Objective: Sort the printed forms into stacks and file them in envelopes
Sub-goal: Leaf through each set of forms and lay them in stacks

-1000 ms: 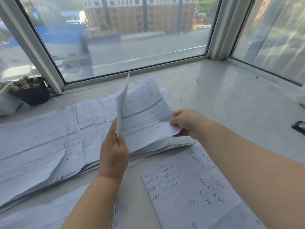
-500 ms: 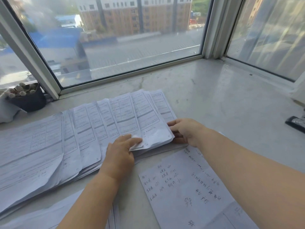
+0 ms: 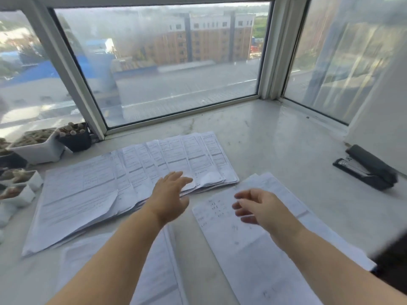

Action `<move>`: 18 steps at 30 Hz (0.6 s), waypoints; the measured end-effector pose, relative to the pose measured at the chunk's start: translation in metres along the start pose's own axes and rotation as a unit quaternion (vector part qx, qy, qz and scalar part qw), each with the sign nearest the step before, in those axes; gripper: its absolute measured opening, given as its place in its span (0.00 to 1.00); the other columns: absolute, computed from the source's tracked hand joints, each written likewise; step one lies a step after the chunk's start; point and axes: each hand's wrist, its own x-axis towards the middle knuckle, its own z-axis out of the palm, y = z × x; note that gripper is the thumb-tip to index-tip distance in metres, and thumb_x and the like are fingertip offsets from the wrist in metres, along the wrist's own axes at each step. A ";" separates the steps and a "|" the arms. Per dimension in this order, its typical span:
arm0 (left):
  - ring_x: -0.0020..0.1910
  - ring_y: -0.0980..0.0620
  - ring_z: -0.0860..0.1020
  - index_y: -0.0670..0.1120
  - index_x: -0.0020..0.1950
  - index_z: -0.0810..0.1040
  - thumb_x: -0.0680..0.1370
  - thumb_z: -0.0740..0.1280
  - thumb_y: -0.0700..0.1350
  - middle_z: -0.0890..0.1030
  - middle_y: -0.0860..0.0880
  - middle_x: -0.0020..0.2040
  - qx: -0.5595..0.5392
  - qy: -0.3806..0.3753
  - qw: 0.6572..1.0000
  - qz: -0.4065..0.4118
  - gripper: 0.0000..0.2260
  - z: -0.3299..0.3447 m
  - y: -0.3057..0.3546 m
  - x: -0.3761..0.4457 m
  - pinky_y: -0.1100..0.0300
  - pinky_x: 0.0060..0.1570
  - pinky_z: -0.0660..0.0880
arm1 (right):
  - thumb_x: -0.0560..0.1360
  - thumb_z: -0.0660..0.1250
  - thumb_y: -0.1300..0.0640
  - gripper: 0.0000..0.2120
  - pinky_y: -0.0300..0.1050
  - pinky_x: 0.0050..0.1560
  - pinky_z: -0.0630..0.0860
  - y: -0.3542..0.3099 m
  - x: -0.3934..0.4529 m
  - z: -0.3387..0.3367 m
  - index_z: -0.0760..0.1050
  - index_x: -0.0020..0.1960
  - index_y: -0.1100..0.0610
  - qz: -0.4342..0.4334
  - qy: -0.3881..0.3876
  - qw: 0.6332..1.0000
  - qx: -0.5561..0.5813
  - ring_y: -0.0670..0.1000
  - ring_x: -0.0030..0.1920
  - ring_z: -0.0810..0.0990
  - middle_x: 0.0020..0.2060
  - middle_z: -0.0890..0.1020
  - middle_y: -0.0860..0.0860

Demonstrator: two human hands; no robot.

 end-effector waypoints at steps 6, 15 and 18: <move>0.70 0.55 0.65 0.53 0.67 0.73 0.78 0.64 0.45 0.68 0.54 0.70 -0.052 0.040 0.998 -0.007 0.18 0.015 0.000 -0.160 0.65 0.69 0.58 | 0.77 0.63 0.65 0.06 0.38 0.38 0.78 0.054 -0.096 0.062 0.78 0.51 0.60 0.092 -0.117 0.987 -0.058 0.47 0.36 0.80 0.40 0.83 0.54; 0.63 0.68 0.62 0.59 0.60 0.75 0.70 0.68 0.63 0.65 0.68 0.62 -0.115 0.036 0.993 -0.018 0.20 0.055 0.017 -0.320 0.77 0.62 0.53 | 0.75 0.67 0.54 0.11 0.41 0.38 0.81 0.086 -0.160 0.093 0.74 0.57 0.51 0.078 -0.138 0.961 -0.226 0.48 0.37 0.82 0.46 0.83 0.51; 0.64 0.65 0.65 0.59 0.58 0.77 0.74 0.69 0.57 0.68 0.65 0.61 -0.121 0.052 0.991 0.000 0.14 0.058 0.017 -0.326 0.79 0.61 0.52 | 0.76 0.67 0.55 0.15 0.38 0.36 0.79 0.091 -0.170 0.091 0.71 0.61 0.49 0.101 -0.146 0.968 -0.180 0.49 0.39 0.84 0.51 0.81 0.50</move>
